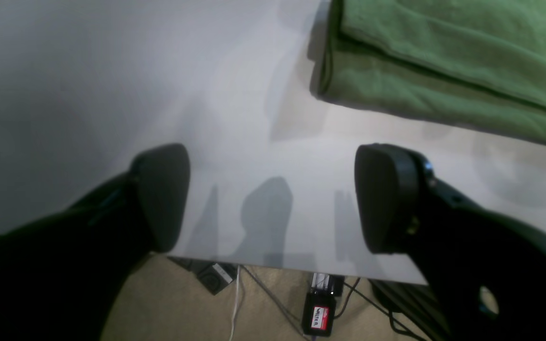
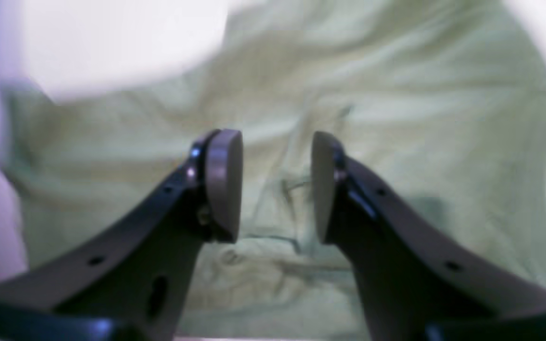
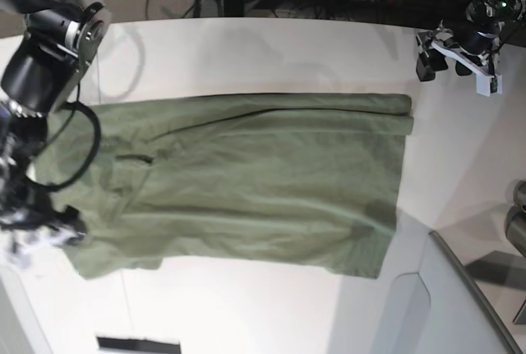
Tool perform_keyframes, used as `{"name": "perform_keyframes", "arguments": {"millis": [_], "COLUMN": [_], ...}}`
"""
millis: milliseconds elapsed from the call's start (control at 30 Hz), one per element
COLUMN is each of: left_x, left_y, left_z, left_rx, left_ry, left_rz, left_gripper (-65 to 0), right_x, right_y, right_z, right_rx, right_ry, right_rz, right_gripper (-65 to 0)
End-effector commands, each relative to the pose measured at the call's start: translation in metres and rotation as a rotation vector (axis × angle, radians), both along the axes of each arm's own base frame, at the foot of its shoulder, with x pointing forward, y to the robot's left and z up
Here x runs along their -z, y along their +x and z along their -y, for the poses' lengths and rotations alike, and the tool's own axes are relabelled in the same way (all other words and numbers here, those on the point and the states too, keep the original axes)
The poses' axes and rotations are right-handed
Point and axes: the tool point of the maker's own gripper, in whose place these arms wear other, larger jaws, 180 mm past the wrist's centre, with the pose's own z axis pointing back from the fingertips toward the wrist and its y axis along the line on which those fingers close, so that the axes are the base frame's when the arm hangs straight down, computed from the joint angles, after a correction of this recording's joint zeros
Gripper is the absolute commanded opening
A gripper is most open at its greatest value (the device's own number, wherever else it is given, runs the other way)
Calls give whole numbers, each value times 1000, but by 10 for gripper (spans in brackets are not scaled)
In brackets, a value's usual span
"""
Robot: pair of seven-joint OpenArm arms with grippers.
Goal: Layout the t-shirt on the table in an organized manner, then fold the t-shirt properly
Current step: 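Reach the right gripper to the shirt's side edge and smooth it, then grasp the shirt's shoulder corners with both grippers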
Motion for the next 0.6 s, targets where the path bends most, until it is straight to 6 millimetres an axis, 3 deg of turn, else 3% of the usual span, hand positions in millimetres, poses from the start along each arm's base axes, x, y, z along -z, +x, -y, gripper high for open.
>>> {"name": "perform_keyframes", "arguments": {"millis": [0, 100, 233, 400, 467, 567], "left_x": [-9, -6, 3, 3, 2, 2], "left_y": [5, 3, 1, 5, 6, 5], "left_z": [-5, -5, -4, -4, -5, -6], "left_rx": [2, -2, -16, -18, -17, -16], "left_ry": [15, 7, -18, -22, -18, -16], "left_rz": [33, 24, 10, 18, 20, 17], "left_gripper": [-127, -127, -127, -127, -127, -127], "right_x": [-8, 9, 42, 66, 76, 101], "right_y": [-11, -66, -114, -139, -148, -155], "right_z": [23, 55, 63, 66, 75, 71], "right_rx": [77, 243, 300, 337, 402, 445], "right_ry": [-1, 70, 108, 131, 159, 220], "right_rz": [13, -57, -173, -226, -218, -236], "right_gripper": [-449, -449, -416, -188, -176, -176]}}
